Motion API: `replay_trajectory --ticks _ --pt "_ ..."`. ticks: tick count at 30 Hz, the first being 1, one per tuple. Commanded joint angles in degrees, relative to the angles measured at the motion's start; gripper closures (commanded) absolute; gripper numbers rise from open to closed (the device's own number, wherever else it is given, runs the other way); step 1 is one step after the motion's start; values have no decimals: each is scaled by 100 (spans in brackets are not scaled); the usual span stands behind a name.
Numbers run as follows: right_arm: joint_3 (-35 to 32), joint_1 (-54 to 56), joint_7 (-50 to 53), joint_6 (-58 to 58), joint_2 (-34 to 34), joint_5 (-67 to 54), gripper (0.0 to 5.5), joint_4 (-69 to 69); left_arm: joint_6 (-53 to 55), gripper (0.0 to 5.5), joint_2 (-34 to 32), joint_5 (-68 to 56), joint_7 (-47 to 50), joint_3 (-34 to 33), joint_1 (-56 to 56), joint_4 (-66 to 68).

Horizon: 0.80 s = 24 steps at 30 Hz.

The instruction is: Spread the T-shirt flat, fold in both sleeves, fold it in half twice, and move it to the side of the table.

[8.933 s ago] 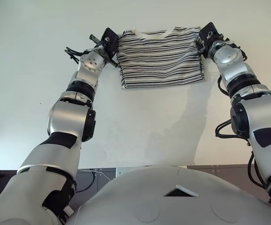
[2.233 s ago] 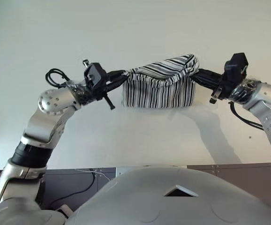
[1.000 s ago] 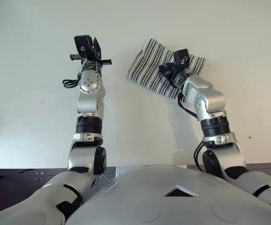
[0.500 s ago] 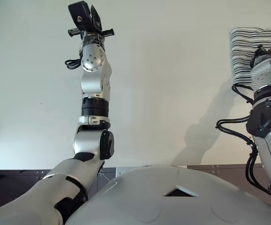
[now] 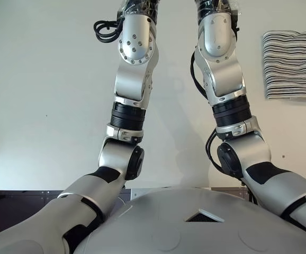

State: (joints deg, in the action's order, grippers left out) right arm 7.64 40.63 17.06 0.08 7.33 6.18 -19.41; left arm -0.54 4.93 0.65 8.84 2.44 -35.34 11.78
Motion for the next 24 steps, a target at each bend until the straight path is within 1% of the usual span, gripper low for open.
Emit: replay_trajectory --ticks 1,4,6,7,8,10,16,18,20,24 --pt "39 -20 113 75 233 152 377 134 22 261 51 229 367 -114 -13 -18" --pt "100 10 82 48 217 206 377 153 -86 226 -14 335 469 -189 -59 43" --pt "139 5 2 -1 192 213 345 198 -189 210 -87 422 573 -262 -127 78" --pt "159 -14 -16 -28 173 230 325 246 -257 210 -127 480 647 -313 -175 94" --pt "170 -16 -36 -55 154 235 318 264 -327 210 -160 539 704 -348 -211 120" --pt "179 -1 -40 -104 108 270 275 296 -470 210 -190 643 791 -362 -241 171" --pt "99 -20 -45 -140 -97 473 269 530 -553 210 43 714 946 -297 -157 -77" --pt "161 -33 -170 -152 -150 534 269 633 -521 210 66 722 926 -289 -156 -156" --pt "208 -3 -216 -201 -158 615 233 689 -485 210 116 743 913 -241 -138 -257" --pt "243 138 -187 -284 -67 726 233 684 -380 210 251 798 954 -172 -8 -567"
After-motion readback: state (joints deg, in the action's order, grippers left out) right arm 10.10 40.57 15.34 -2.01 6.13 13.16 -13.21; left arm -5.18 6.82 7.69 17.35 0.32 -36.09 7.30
